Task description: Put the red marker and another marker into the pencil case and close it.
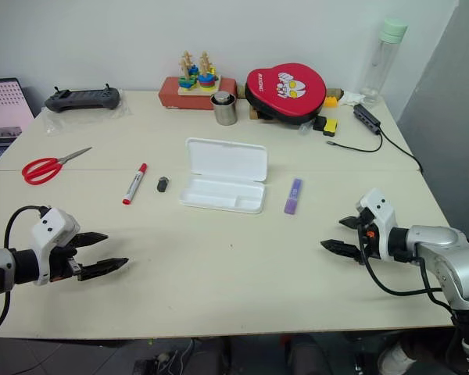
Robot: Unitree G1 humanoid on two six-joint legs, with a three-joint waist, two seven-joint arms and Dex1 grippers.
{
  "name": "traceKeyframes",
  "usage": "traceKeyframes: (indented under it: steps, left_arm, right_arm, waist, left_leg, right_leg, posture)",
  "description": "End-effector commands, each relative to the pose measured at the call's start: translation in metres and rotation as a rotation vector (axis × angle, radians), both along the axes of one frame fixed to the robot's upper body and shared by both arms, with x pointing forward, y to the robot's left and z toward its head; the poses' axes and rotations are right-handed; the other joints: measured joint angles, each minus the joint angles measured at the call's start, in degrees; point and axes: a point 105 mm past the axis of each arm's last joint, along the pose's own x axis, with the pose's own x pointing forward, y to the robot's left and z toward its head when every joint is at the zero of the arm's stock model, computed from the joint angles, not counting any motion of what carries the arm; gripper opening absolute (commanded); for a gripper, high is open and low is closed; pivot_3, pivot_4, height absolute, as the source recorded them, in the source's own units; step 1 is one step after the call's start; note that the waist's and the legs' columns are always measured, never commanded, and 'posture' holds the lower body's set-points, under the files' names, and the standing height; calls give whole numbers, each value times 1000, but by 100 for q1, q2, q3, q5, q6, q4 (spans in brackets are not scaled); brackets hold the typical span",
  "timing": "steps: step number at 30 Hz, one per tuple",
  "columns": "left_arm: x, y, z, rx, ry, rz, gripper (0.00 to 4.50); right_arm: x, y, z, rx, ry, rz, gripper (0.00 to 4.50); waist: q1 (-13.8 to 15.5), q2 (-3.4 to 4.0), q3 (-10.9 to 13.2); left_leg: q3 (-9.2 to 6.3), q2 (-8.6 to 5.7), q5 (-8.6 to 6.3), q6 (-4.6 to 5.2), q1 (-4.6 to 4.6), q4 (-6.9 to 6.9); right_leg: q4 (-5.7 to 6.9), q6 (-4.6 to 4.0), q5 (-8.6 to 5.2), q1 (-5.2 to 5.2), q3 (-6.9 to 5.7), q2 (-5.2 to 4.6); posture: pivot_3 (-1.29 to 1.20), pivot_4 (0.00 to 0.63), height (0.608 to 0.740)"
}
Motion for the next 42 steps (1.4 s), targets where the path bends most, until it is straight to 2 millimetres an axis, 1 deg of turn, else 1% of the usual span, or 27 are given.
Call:
traceKeyframes:
  steps: [1, 4, 7, 9, 11, 14, 17, 19, 22, 24, 27, 30, 32, 34, 36, 37, 38, 39, 41, 42]
  left_arm:
    - [6, 1, 7, 18, -44, 2, 4500]
    - [8, -1, 11, 7, -60, -1, 4500]
    - [9, 2, 14, 8, -77, 10, 4500]
    - [11, 1, 15, 16, -96, 10, 4500]
    - [13, -8, 20, -12, -120, -16, 4500]
    - [18, -25, 29, -63, -162, -53, 4500]
    - [25, -48, 32, -97, -196, -100, 4500]
    - [28, -63, 39, -125, -217, -140, 4500]
    - [27, -82, 48, -169, -235, -189, 4500]
    - [30, -94, 51, -207, -252, -213, 4500]
    - [35, -120, 63, -312, -287, -264, 4500]
    - [35, -140, 72, -395, -308, -305, 4500]
    - [39, -150, 72, -415, -325, -308, 4500]
    - [43, -155, 71, -420, -335, -303, 4500]
    - [46, -159, 76, -444, -353, -294, 4500]
    - [48, -160, 78, -448, -369, -284, 4500]
    - [49, -161, 79, -450, -380, -276, 4500]
    - [50, -161, 79, -455, -384, -270, 4500]
    - [53, -162, 78, -460, -395, -246, 4500]
    - [54, -162, 78, -459, -400, -237, 4500]
  right_arm:
    - [2, -1, 12, -8, -55, 21, 4451]
    - [2, 3, 13, 4, -58, 32, 4451]
    - [2, 9, 13, 5, -59, 53, 4451]
    - [2, 10, 17, 12, -64, 63, 4451]
    - [3, 15, 25, 22, -80, 90, 4451]
    - [11, 30, 33, 29, -119, 131, 4451]
    - [24, 52, 36, 17, -157, 156, 4451]
    - [29, 68, 35, 4, -172, 178, 4451]
    - [36, 100, 30, 3, -191, 248, 4451]
    - [47, 120, 25, 12, -195, 273, 4451]
    - [63, 143, 20, -11, -212, 306, 4451]
    - [73, 163, 18, -20, -223, 351, 4451]
    - [82, 172, 14, -34, -224, 363, 4451]
    - [89, 177, 9, -41, -201, 362, 4451]
    - [92, 182, -1, -65, -165, 379, 4451]
    - [95, 182, -11, -101, -139, 375, 4280]
    - [96, 182, -18, -127, -121, 372, 4096]
    - [98, 181, -23, -147, -110, 369, 4004]
    - [99, 180, -28, -152, -92, 367, 3548]
    - [100, 179, -29, -153, -89, 366, 3248]
  waist:
    - [0, 0, 0]
    - [0, 0, 0]
    - [0, 0, 0]
    - [-1, 0, 0]
    - [0, 0, 0]
    - [-6, 0, 0]
    - [-8, -2, -2]
    - [-4, -4, -3]
    - [-4, -8, -5]
    - [-13, -8, -5]
    - [-11, -7, -5]
    - [-4, -9, -5]
    - [-1, -9, -5]
    - [-2, -9, -5]
    - [-6, -9, -5]
    - [-7, -9, -5]
    - [-7, -9, -5]
    - [-6, -9, -5]
    - [-3, -9, -5]
    - [-1, -9, -5]
  left_leg:
    - [0, 0, 0, 0, 0, 0]
    - [0, 0, 0, 0, -1, 1]
    - [0, 0, 0, 0, 0, 1]
    - [0, 0, 0, 0, 0, 1]
    - [0, 0, 0, 0, 0, 1]
    - [0, 0, 0, 0, 0, 3]
    - [0, 1, 1, 0, 2, 8]
    - [-2, 0, 1, 0, 2, 10]
    - [-2, -1, 1, 0, -2, 12]
    - [-2, -2, 1, 0, -2, 12]
    - [-4, -2, 1, 0, -1, 12]
    - [-9, -2, 1, 0, -6, 27]
    - [-11, -4, 1, 0, -6, 28]
    - [-11, -5, 1, 0, -5, 30]
    - [-15, -4, 1, 0, -4, 30]
    - [-16, -4, 1, 0, -4, 30]
    - [-16, -4, 1, 0, -5, 30]
    - [-17, -4, 1, 0, -4, 30]
    - [-18, -5, 1, -1, -5, 30]
    - [-18, -5, 1, 0, -4, 30]
  right_leg:
    - [0, 1, 1, 0, 0, 0]
    - [0, 3, 2, 1, 0, 0]
    - [0, 4, 2, 1, 0, 0]
    - [0, 4, 2, 1, 0, 0]
    - [1, 3, 2, 1, 0, 0]
    - [1, 7, 4, 1, 1, 0]
    - [5, 11, 7, 2, 1, 2]
    - [7, 12, 8, 4, 0, 3]
    - [6, 12, 8, 4, 2, 3]
    - [6, 11, 8, 3, 3, 4]
    - [10, -13, 23, 5, 2, 5]
    - [11, -8, 27, 7, 1, 9]
    - [10, -8, 29, 9, 2, 9]
    - [12, -7, 31, 10, 1, 9]
    - [13, -8, 32, 11, 0, 11]
    - [14, -8, 32, 10, 0, 12]
    - [14, -8, 32, 10, -1, 12]
    - [14, -9, 32, 10, -1, 12]
    - [14, -9, 32, 11, -1, 12]
    - [14, -9, 32, 12, -1, 12]
  posture:
    - [0, 150, 740]
    - [0, 150, 740]
    - [0, 150, 740]
    - [0, 150, 740]
    - [0, 150, 740]
    - [0, 150, 740]
    - [0, 150, 740]
    - [0, 150, 740]
    - [0, 150, 740]
    - [0, 150, 740]
    - [0, 150, 740]
    - [0, 150, 740]
    - [0, 150, 740]
    - [0, 150, 740]
    - [0, 150, 740]
    - [0, 150, 740]
    - [0, 150, 740]
    - [0, 150, 740]
    - [0, 150, 740]
    - [0, 150, 740]
